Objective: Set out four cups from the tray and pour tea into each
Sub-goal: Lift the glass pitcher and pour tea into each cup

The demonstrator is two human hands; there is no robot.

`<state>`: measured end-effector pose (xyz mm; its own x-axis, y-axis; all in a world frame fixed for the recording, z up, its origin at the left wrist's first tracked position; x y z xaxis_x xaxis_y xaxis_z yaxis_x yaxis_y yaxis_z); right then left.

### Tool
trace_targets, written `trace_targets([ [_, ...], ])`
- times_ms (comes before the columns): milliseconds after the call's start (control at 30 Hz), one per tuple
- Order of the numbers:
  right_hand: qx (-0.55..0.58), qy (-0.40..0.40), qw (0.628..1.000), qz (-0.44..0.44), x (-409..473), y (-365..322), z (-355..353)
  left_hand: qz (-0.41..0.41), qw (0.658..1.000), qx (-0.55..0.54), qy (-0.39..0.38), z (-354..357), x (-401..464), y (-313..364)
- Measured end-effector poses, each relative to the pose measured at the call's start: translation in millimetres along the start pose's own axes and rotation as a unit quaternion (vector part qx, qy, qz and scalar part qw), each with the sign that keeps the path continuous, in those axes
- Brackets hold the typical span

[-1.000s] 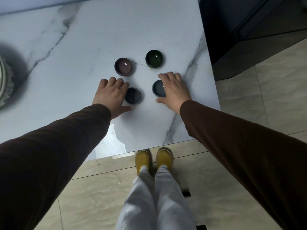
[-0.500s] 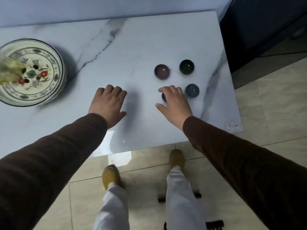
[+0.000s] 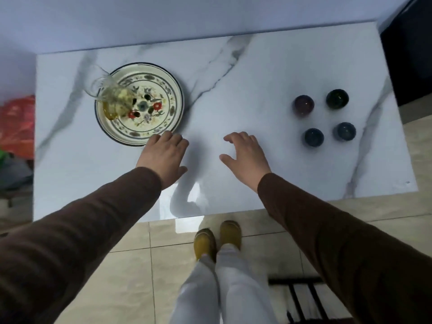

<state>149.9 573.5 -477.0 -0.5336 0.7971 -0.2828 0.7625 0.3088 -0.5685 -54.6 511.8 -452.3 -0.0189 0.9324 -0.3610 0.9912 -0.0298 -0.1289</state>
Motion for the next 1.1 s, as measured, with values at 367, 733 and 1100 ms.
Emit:
trace_targets([
  [367,0.066,0.008,0.998,0.006,69.2,-126.0,63.2,-0.01,1.0,-0.012,-0.013,24.0,-28.0,-147.9],
  [733,0.177,0.056,0.98,0.072,128.2,-221.2,114.7,0.016,1.0,-0.02,0.006,40.2,-3.2,-257.7],
  [1100,0.263,0.089,0.954,0.116,178.8,-239.8,148.9,0.045,0.999,-0.001,-0.005,54.0,29.9,-282.0],
])
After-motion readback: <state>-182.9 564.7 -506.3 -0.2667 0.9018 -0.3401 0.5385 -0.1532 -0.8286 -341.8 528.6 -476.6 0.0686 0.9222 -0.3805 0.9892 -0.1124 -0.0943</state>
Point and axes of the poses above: each hand's wrist, its own x-axis towards the middle knuckle, its own z-axis out of the palm, y = z × x, the point moved 1 cm from there along x, towards the middle knuckle, and after that the axes turned 7 degrees about -z, right-handed, at the moved point
